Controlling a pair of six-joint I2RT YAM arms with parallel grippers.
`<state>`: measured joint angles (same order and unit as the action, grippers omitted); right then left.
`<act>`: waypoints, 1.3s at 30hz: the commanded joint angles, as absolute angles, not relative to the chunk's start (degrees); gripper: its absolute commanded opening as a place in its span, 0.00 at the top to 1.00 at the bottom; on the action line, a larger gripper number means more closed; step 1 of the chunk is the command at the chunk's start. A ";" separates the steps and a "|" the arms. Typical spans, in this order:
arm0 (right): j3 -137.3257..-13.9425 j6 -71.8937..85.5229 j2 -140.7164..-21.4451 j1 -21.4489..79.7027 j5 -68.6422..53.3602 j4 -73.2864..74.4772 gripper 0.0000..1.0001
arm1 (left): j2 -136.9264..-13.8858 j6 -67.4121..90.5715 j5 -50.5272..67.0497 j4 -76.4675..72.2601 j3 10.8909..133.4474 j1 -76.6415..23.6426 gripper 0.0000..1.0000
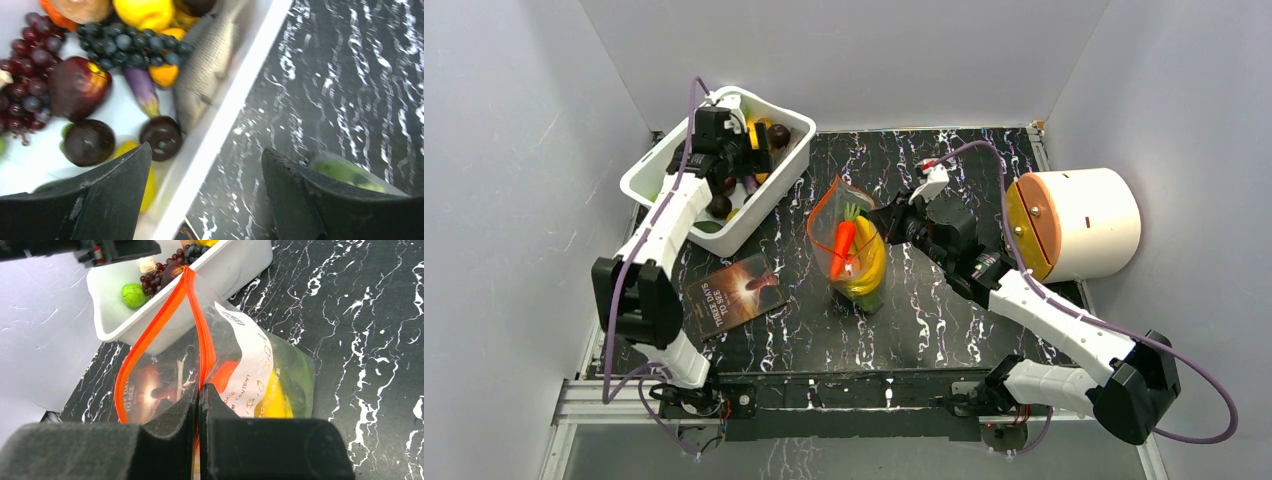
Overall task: Place the food in the zip-top bag and seal the zipper
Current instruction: Pick up the fake fruit from the bin.
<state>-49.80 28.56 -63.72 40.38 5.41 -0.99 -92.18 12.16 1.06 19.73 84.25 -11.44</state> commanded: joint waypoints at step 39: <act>-60.08 23.88 -71.14 39.82 6.35 -0.39 1.00 | -136.08 -8.97 16.46 9.65 122.34 -1.01 0.19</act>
<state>-56.58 25.34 -71.35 40.34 6.24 2.44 -135.17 -7.33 14.68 13.65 120.75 -1.74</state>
